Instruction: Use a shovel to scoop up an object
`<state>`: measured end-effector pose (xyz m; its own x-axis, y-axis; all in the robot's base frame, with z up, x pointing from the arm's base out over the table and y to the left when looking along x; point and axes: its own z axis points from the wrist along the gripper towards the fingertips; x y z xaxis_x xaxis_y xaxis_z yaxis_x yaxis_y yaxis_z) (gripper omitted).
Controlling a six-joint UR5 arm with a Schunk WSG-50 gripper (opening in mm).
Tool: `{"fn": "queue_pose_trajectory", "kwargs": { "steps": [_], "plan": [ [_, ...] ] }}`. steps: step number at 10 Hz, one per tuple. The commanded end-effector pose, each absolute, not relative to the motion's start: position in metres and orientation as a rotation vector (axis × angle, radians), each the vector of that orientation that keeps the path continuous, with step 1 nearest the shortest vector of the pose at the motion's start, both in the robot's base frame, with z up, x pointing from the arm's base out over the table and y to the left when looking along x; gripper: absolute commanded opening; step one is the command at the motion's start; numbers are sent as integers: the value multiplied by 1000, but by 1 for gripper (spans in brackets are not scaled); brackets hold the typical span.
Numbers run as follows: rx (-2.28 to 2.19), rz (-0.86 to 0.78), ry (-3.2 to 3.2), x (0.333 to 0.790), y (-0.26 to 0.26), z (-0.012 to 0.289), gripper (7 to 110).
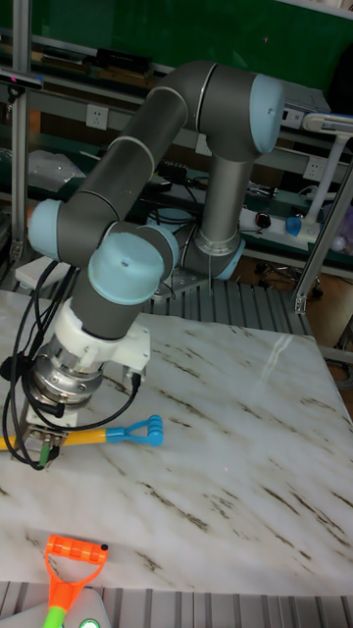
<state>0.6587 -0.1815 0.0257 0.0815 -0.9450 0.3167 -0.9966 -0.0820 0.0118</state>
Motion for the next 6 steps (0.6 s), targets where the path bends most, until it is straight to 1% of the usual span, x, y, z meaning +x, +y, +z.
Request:
{"fn": "queue_pose_trajectory", "kwargs": {
  "steps": [1, 3, 6],
  "plan": [
    [2081, 382, -1946, 659, -171, 35, 7],
    [2059, 426, -1899, 661, -166, 32, 7],
    [2029, 443, -1860, 656, -164, 33, 7]
  ]
}}
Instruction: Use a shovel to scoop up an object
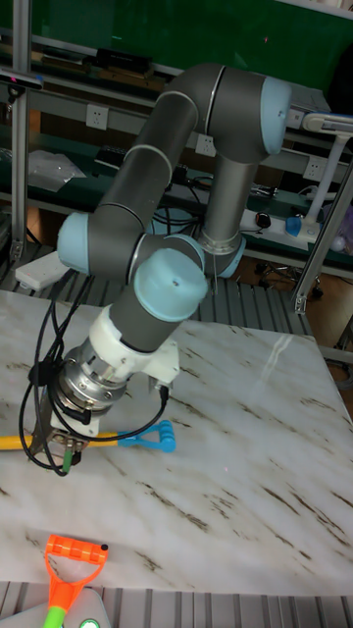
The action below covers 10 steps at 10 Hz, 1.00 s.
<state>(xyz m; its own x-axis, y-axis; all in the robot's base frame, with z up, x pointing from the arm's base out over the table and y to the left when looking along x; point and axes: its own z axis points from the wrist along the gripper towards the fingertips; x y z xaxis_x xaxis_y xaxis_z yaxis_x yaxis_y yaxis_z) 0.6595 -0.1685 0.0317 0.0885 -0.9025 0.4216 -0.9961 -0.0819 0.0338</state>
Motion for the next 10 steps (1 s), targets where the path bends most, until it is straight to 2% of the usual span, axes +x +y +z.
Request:
{"fn": "queue_pose_trajectory", "kwargs": {
  "steps": [1, 10],
  "plan": [
    [2022, 444, -1848, 654, -166, 35, 7],
    [1928, 482, -1850, 618, -196, 64, 7]
  ]
}}
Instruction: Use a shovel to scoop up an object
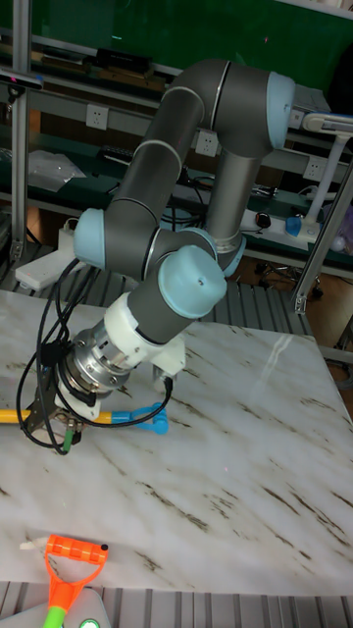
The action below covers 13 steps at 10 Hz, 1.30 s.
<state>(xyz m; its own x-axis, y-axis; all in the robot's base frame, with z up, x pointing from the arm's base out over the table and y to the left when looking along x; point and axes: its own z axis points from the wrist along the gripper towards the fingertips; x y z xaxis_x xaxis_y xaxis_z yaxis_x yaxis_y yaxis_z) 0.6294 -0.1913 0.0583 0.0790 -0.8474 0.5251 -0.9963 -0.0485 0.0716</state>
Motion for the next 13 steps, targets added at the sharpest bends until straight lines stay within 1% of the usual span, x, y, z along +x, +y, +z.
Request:
{"fn": "queue_pose_trajectory", "kwargs": {
  "steps": [1, 3, 9, 13],
  "plan": [
    [1929, 476, -1864, 613, -196, 65, 7],
    [1933, 492, -1863, 605, -195, 67, 7],
    [1944, 453, -1889, 592, -182, 62, 7],
    [1923, 459, -1922, 577, -161, 53, 7]
  ]
}}
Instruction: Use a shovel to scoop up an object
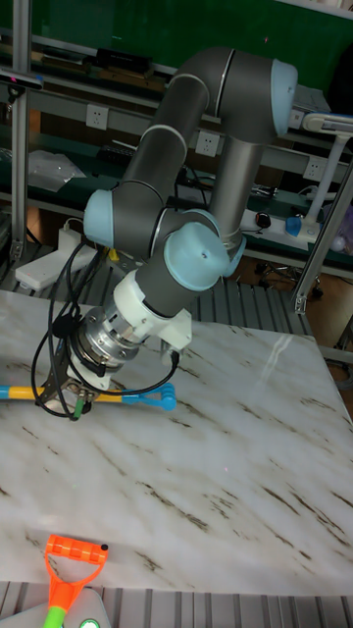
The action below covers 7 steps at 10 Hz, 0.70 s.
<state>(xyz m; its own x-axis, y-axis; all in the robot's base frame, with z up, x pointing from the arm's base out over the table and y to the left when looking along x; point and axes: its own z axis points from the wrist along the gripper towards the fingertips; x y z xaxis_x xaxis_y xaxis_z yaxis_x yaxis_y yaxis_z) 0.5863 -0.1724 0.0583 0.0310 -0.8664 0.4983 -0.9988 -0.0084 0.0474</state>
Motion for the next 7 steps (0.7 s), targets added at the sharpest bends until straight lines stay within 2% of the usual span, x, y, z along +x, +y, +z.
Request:
{"fn": "queue_pose_trajectory", "kwargs": {
  "steps": [1, 7],
  "plan": [
    [1956, 423, -1923, 574, -154, 49, 7],
    [1921, 434, -1904, 570, -160, 53, 7]
  ]
}}
